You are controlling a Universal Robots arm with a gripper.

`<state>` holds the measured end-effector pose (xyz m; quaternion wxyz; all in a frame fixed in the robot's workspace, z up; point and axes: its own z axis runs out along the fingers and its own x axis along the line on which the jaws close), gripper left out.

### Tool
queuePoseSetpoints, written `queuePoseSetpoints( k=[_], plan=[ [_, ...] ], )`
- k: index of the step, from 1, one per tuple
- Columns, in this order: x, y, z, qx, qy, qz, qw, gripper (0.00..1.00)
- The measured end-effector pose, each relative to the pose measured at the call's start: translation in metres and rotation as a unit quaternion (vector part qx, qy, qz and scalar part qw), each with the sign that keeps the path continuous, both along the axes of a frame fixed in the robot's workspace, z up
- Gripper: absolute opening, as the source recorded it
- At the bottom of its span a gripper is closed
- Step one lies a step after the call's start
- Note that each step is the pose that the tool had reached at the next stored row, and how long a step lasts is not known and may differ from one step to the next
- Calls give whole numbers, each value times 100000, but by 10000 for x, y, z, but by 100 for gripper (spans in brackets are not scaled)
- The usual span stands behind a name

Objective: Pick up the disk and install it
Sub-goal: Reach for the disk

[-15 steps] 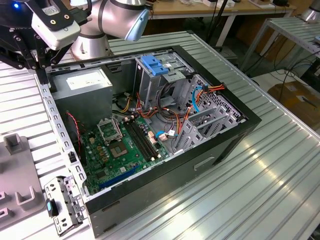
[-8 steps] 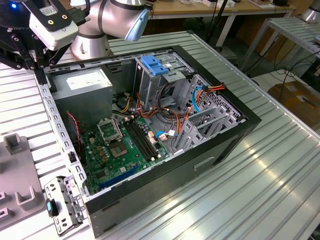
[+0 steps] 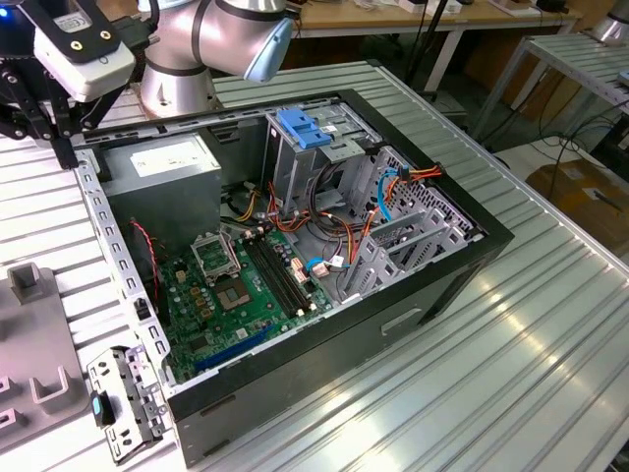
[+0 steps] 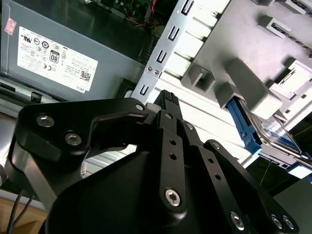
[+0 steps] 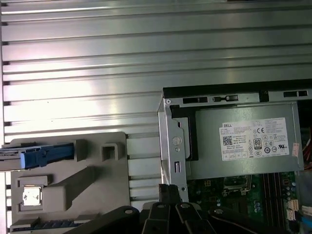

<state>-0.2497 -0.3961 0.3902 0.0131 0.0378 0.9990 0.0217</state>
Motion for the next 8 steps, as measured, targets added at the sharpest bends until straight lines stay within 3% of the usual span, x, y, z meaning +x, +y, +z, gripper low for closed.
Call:
queuePoseSetpoints(
  k=[8],
  plan=[
    [-110, 44, -9, -5, 2, -2, 100000, 11]
  ],
)
